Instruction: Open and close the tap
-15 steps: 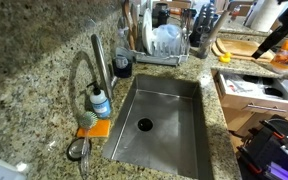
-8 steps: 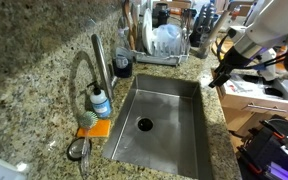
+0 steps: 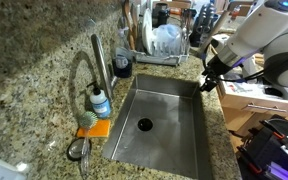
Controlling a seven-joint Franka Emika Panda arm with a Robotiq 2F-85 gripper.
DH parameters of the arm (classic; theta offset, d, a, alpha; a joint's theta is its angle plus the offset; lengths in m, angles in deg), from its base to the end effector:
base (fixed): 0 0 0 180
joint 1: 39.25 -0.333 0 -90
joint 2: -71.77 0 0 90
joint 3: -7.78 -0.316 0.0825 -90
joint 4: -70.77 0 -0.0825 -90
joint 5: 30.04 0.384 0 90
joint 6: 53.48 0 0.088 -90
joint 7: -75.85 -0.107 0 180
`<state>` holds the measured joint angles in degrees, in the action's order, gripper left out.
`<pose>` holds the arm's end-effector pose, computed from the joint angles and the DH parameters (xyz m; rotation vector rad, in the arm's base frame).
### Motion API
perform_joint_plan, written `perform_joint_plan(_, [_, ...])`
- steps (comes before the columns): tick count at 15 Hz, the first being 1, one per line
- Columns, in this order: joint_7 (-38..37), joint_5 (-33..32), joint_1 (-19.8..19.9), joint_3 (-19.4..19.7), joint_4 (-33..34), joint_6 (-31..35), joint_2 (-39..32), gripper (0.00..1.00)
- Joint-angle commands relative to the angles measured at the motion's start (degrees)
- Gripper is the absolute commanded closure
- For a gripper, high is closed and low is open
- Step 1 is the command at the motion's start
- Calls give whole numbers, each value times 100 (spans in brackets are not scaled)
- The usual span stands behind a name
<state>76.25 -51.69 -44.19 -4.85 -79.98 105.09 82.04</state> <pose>0.4222 0.1488 0.3361 2.7679 0.9292 0.4885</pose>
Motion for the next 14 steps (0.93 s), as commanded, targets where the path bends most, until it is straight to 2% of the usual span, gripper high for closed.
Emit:
perform_joint_plan(1, [-514,-1612,723,-831,1012,-264,-1053,0])
perform_joint_plan(5, [-1276,-3661,277,-934,2237,-723,-2066,0])
perform_joint_plan(7, [-1637,-4661,-26,-775,2676,-700,-2376,0])
perform_joint_plan(8, [-2052,-5162,-210,-560,2820,-500,-2361,0])
perform_joint_plan(9, [-2664,-5126,45,-660,2674,41,-2377,0])
perform_joint_plan(10, [-2139,-4792,-34,-754,2591,-409,-2266,0])
perform_joint_plan(13, [-2551,-4969,-9,-683,2663,-116,-2349,0])
perform_joint_plan(14, [-2418,-5654,-106,-631,2997,95,-2602,0])
